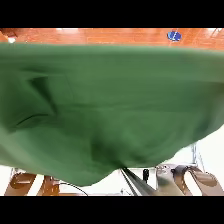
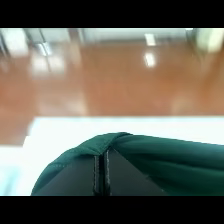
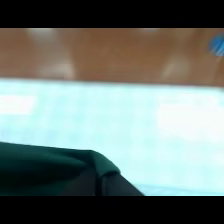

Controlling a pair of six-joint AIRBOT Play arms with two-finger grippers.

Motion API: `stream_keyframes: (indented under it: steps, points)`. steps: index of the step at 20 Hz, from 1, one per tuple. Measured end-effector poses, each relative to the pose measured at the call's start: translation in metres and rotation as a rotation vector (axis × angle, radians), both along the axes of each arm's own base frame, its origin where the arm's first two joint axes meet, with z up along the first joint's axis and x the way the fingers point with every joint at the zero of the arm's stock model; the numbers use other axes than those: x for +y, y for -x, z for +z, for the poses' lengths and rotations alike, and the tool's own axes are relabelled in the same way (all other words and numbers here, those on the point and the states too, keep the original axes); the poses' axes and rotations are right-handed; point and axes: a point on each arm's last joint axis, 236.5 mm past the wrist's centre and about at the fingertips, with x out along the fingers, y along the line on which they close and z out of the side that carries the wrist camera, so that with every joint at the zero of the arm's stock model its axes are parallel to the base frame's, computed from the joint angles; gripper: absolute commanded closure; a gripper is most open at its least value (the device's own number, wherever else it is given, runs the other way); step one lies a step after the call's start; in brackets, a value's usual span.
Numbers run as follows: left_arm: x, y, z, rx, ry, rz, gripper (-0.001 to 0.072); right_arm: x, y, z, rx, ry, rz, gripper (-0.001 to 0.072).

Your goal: Fold the shirts.

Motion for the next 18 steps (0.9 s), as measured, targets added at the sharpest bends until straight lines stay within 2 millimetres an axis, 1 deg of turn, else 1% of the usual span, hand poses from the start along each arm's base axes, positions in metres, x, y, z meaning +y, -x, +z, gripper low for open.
stream_keyframes:
  steps: [1, 3, 6, 10, 12, 14, 16, 18]
  points:
    - [-0.005, -0.026, -0.019, 0.064, 0.027, -0.029, 0.0689, 0.001, -0.018, -0.021, 0.05, -0.019, 0.013, 0.069]
    - [-0.01, -0.075, -0.059, 0.193, 0.065, -0.059, 0.069, 0.003, -0.057, -0.06, 0.143, -0.058, 0.042, 0.069]
    - [-0.013, -0.146, -0.121, 0.34, 0.129, -0.082, 0.0689, 0.005, -0.122, -0.116, 0.258, -0.125, 0.077, 0.069]
    - [-0.013, -0.223, -0.203, 0.461, 0.212, -0.074, 0.0689, 0.004, -0.209, -0.187, 0.366, -0.233, 0.074, 0.069]
    - [-0.012, -0.254, -0.238, 0.484, 0.25, -0.061, 0.0689, 0.002, -0.249, -0.216, 0.401, -0.281, 0.065, 0.069]
    - [-0.011, -0.283, -0.272, 0.5, 0.282, -0.051, 0.0689, 0.002, -0.281, -0.242, 0.432, -0.334, 0.054, 0.069]
    - [-0.011, -0.303, -0.299, 0.515, 0.298, -0.046, 0.0689, 0.005, -0.305, -0.266, 0.46, -0.387, 0.041, 0.069]
    - [-0.011, -0.314, -0.324, 0.543, 0.308, -0.04, 0.0689, 0.006, -0.323, -0.285, 0.471, -0.428, 0.021, 0.069]
